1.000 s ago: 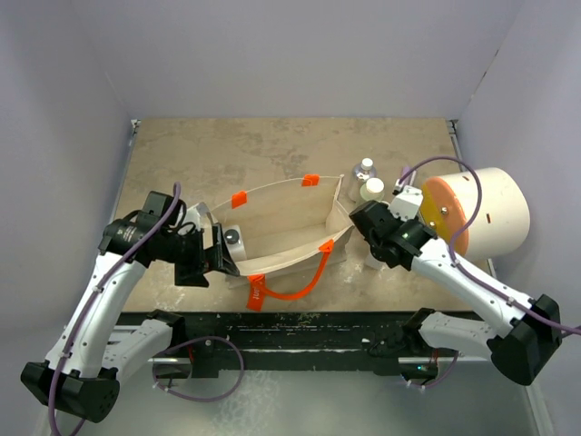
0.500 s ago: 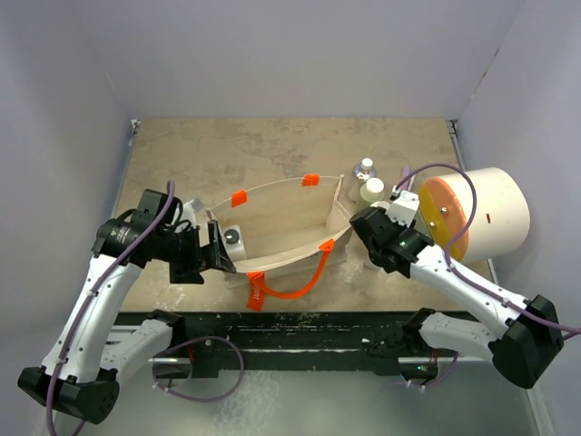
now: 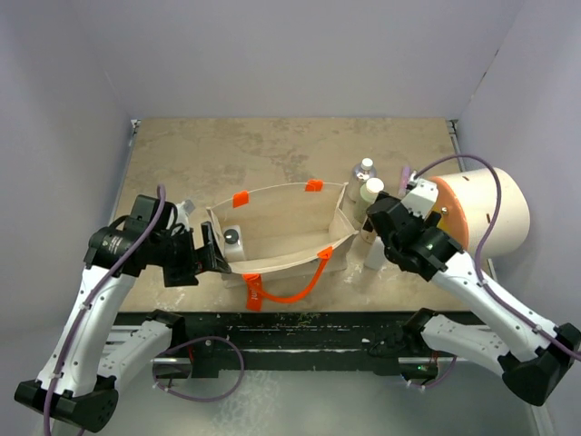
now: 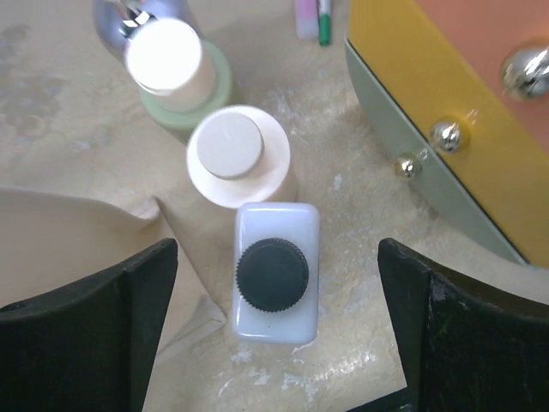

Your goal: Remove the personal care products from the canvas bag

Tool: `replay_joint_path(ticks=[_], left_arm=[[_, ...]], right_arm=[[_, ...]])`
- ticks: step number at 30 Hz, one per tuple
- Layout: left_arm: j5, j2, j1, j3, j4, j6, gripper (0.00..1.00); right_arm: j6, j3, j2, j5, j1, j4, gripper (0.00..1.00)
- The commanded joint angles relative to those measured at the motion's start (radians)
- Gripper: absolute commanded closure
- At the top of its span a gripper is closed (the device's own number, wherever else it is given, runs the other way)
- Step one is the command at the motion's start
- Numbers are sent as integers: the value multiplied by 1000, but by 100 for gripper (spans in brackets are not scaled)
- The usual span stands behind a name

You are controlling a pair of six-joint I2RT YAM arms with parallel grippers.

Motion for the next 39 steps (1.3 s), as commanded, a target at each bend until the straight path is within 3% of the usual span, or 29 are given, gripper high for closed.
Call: replay_joint_path(ticks=[1, 6, 12, 17, 20, 27, 39], left_arm=[[-19, -20, -3, 24, -6, -27, 1], [-6, -22, -3, 28, 2, -41, 2], [-6, -24, -3, 29, -4, -25, 5], [-19, -41, -2, 9, -14, -18, 9], [-17, -58, -2, 3, -15, -28, 11], [-15, -52, -3, 30, -25, -32, 13], [-71, -88, -3, 55, -79, -34, 8]], right_arm=[[-177, 155, -52, -7, -3, -9, 0], [-490, 272, -49, -274, -2, 247, 0], [-525, 425, 130, -545, 32, 302, 0], [-524, 540, 314, -477, 318, 334, 0], [-435, 601, 437, -518, 391, 328, 0], [-282, 658, 644, -602, 451, 391, 0], [-202, 666, 773, -651, 480, 390, 8]])
